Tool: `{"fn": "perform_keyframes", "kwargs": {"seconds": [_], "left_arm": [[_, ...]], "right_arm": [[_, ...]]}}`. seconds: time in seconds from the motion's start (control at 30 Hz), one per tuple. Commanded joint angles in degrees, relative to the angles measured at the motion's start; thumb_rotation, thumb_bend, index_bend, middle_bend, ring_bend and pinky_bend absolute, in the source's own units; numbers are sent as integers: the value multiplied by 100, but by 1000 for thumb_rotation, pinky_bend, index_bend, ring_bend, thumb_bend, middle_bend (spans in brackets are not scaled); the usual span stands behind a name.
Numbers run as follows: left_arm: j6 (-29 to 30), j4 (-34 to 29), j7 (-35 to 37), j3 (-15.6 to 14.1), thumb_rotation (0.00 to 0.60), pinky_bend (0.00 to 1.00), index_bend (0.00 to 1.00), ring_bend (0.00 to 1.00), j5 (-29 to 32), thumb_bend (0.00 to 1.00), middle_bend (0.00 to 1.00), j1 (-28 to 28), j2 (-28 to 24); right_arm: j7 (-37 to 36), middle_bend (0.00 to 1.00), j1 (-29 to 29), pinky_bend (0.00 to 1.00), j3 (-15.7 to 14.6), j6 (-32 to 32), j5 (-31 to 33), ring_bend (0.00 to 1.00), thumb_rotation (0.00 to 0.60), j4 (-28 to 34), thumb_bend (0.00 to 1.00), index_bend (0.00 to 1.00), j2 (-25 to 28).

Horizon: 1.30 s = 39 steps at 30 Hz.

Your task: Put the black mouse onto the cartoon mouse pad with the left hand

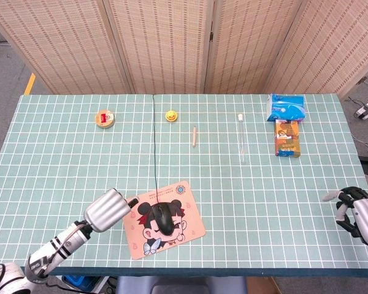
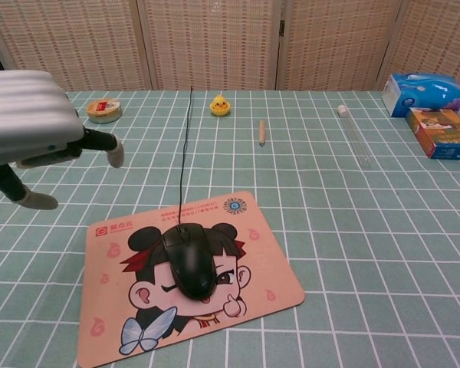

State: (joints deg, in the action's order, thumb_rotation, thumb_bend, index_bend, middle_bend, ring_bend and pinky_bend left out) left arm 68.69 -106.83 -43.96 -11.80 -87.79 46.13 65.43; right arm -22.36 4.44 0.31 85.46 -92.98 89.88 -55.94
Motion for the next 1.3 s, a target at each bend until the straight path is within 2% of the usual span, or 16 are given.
{"fn": "perform_keyframes", "kwargs": {"seconds": [0.03,0.2,0.4,0.53,0.73,0.9,1.3], "left_arm": [[858,761,1572,120,600,1000,420,773,-530,55,782,-627,-112],[1356,1115,2085,193,600,968,401,719,-569,55,754,-1125,-180],[1460,839,1917,294,600,856,368,628,140,54,660,-1713,-291],[1558,745,2168,380,600,811,370,596,519,54,625,-2094,-260],[1705,695,2310,486,600,804,368,593,1029,54,624,-2599,-261],[1854,806,2356,539,600,801,393,593,1225,54,623,-2969,-198],[1735,918,2199,777,600,799,414,593,1274,54,622,-3203,-124]], "right_arm": [[82,347,24,265,-1,-54,29,343,600,19,443,421,-37],[250,347,81,265,0,-187,84,344,600,39,442,421,-94],[459,347,139,265,38,-333,227,344,600,36,442,421,-171],[565,347,178,265,60,-428,315,343,600,26,442,421,-218],[666,347,210,265,94,-512,431,344,600,8,443,421,-264],[724,347,220,265,99,-540,462,344,600,15,442,421,-284],[716,347,273,265,104,-604,457,344,600,2,443,421,-279]]}}
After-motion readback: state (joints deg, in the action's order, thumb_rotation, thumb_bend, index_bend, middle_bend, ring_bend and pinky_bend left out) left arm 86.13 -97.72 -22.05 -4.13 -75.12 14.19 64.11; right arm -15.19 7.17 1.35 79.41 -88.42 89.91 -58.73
